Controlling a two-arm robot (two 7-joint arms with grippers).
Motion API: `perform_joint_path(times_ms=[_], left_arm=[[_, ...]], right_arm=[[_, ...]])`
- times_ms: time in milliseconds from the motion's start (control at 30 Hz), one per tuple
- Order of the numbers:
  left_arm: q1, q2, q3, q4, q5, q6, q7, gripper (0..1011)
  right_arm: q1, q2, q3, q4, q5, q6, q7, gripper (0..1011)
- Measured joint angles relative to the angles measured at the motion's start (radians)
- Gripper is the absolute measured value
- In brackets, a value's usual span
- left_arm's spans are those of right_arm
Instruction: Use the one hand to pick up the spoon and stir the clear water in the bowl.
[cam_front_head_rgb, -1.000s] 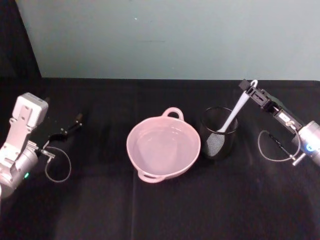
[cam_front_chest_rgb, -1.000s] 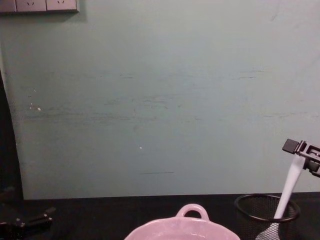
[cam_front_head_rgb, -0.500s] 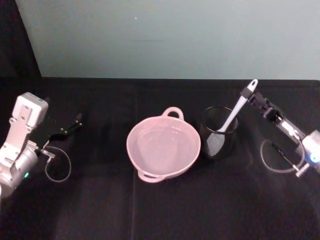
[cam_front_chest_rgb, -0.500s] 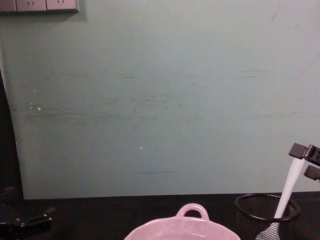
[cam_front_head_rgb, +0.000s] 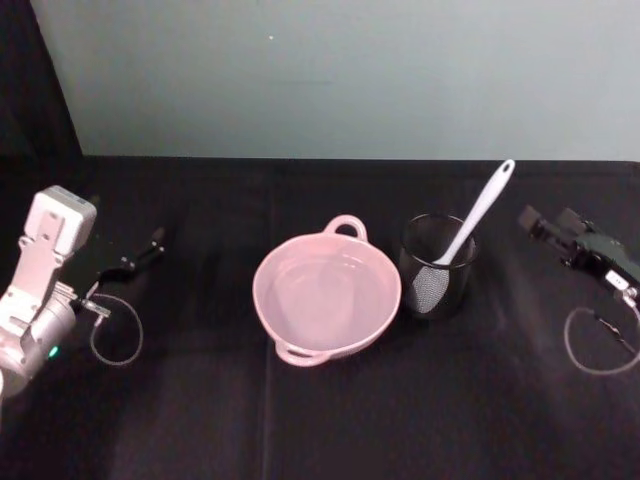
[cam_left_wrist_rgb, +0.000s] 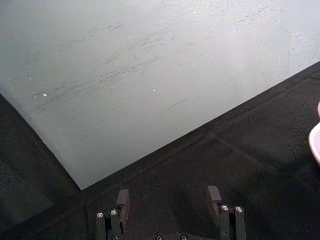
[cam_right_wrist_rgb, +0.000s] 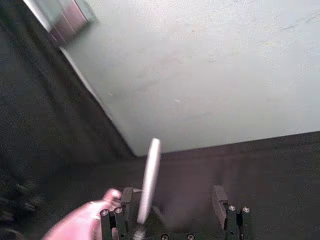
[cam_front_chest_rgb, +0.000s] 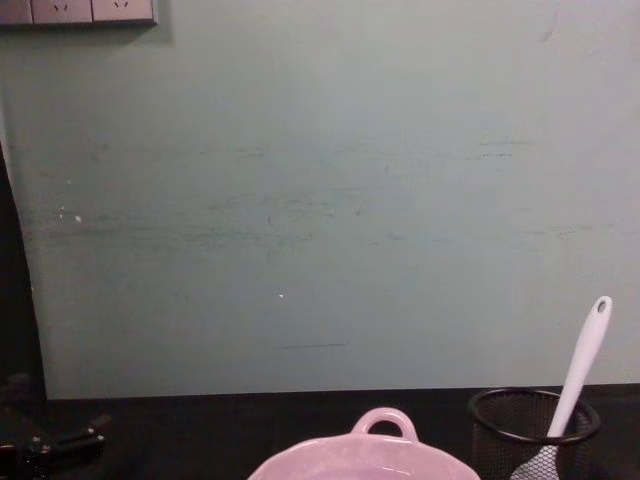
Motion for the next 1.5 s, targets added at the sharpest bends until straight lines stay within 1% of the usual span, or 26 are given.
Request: perform_joint_path(times_ms=[33,67,100,133,167,200,233,267,300,333,400,433,467,500,533,567,600,633,700,800,967,1500], left_arm=[[0.000,0.000,0.000,0.000,0.000,0.000,0.000,1011],[0.000,0.000,0.000,0.000,0.000,0.000,0.000,1011],[0.000,0.000,0.000,0.000,0.000,0.000,0.000,1011],[0.000,0.000,0.000,0.000,0.000,0.000,0.000,1011],[0.000,0.000,0.000,0.000,0.000,0.000,0.000,1011],[0.000,0.000,0.000,0.000,0.000,0.000,0.000,1011],[0.000,0.000,0.000,0.000,0.000,0.000,0.000,1011],[0.000,0.000,0.000,0.000,0.000,0.000,0.000,1011],[0.000,0.000,0.000,0.000,0.000,0.000,0.000,1011],[0.000,0.000,0.000,0.000,0.000,0.000,0.000,1011],[0.000,0.000,0.000,0.000,0.000,0.000,0.000,1011],[0.000,0.000,0.000,0.000,0.000,0.000,0.000,1011],[0.000,0.000,0.000,0.000,0.000,0.000,0.000,1011],[0.000,0.000,0.000,0.000,0.000,0.000,0.000,1011],[0.000,0.000,0.000,0.000,0.000,0.000,0.000,1011],[0.000,0.000,0.000,0.000,0.000,0.000,0.000,1011],[0.000,0.000,0.000,0.000,0.000,0.000,0.000,1011],[0.000,0.000,0.000,0.000,0.000,0.000,0.000,1011],[0.000,0.000,0.000,0.000,0.000,0.000,0.000,1011],[0.000,0.000,0.000,0.000,0.000,0.000,0.000,1011],[0.000,0.000,0.000,0.000,0.000,0.000,0.000,1011],[0.000,0.000,0.000,0.000,0.000,0.000,0.000,1011]], right_arm=[[0.001,0.013,-0.007,-0.003,-0.043,-0.004,-0.028,1002],[0.003,0.021,-0.015,-0.005,-0.072,-0.004,-0.045,1002],[0.012,0.036,-0.032,-0.009,-0.133,-0.004,-0.084,1002],[0.019,0.043,-0.042,-0.011,-0.164,-0.004,-0.101,1003],[0.032,0.054,-0.062,-0.013,-0.227,-0.006,-0.135,1003],[0.032,0.054,-0.062,-0.013,-0.227,-0.006,-0.135,1003],[0.046,0.061,-0.081,-0.013,-0.287,-0.009,-0.163,1002],[0.055,0.063,-0.091,-0.012,-0.318,-0.012,-0.175,1003],[0.064,0.065,-0.102,-0.011,-0.348,-0.015,-0.187,1003],[0.084,0.066,-0.125,-0.004,-0.414,-0.023,-0.212,1002],[0.104,0.066,-0.147,0.005,-0.476,-0.032,-0.233,1003],[0.121,0.065,-0.169,0.010,-0.536,-0.038,-0.255,1003],[0.131,0.064,-0.180,0.014,-0.566,-0.041,-0.267,1003],[0.145,0.059,-0.196,0.021,-0.617,-0.053,-0.285,1002],[0.145,0.059,-0.196,0.021,-0.617,-0.053,-0.285,1002],[0.156,0.055,-0.211,0.030,-0.661,-0.065,-0.300,1002],[0.161,0.051,-0.218,0.035,-0.684,-0.073,-0.307,1003],[0.171,0.044,-0.230,0.047,-0.720,-0.091,-0.318,1003],[0.179,0.032,-0.238,0.064,-0.750,-0.107,-0.324,1003],[0.184,0.022,-0.238,0.082,-0.758,-0.113,-0.324,1003],[0.185,0.006,-0.225,0.105,-0.758,-0.123,-0.319,1002],[0.185,0.007,-0.227,0.102,-0.758,-0.123,-0.316,1003]])
